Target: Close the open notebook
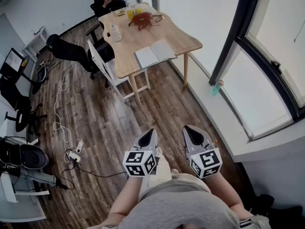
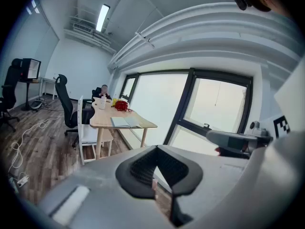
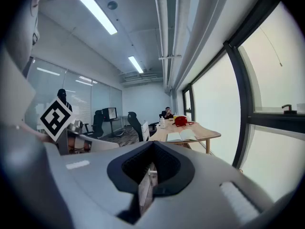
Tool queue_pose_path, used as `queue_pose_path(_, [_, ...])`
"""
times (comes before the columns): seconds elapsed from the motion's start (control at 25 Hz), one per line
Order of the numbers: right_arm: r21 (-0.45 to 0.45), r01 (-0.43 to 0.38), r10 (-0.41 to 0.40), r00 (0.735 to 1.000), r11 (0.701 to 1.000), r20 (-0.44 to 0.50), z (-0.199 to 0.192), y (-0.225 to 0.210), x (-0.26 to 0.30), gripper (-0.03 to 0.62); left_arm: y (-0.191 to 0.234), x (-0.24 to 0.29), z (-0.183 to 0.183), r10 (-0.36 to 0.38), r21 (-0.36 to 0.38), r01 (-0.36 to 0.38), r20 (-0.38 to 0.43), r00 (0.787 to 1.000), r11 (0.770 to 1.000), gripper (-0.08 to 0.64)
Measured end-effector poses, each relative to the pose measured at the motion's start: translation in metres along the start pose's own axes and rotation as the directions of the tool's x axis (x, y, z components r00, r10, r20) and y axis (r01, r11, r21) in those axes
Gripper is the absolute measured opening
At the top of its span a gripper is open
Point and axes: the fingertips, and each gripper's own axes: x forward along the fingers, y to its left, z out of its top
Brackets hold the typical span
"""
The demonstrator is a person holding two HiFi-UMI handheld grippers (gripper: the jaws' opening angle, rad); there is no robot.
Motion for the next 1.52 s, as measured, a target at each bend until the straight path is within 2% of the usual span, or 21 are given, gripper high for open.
queue_pose_path(0.36, [0.004, 0.001, 0.0, 1.0, 1.0, -0.029, 0.002, -0.004, 0.029, -0.002, 0.011, 0.019, 0.018, -0.037, 0.019, 0.038, -0.018, 0.999, 0.999, 0.003])
queue_pose_path(0.64, [0.059, -0.002, 0.005, 0.999, 0.998, -0.043, 0.002, -0.011, 0.075, 0.002, 0.041, 0.044, 0.036, -0.053, 0.015, 0.053, -0.028, 0.998, 0.998, 0.003])
queue_pose_path(0.88, [0.053, 0.001, 0.002, 0.998, 0.999, -0.058, 0.008, -0.019, 0.119, 0.002, 0.073, 0.078, 0.058, -0.069, 0.016, 0.069, -0.037, 0.997, 0.997, 0.003])
queue_pose_path(1.12, [0.061, 0.02, -0.016, 0.997, 0.998, -0.071, 0.014, -0.029, 0.153, 0.002, 0.099, 0.106, 0.072, -0.079, 0.011, 0.079, -0.051, 0.996, 0.997, 0.003])
queue_pose_path(1.52, [0.088, 0.074, -0.068, 0.995, 0.993, -0.071, 0.026, -0.042, 0.207, 0.002, 0.13, 0.146, 0.101, -0.134, 0.031, 0.137, -0.069, 0.989, 0.99, 0.003])
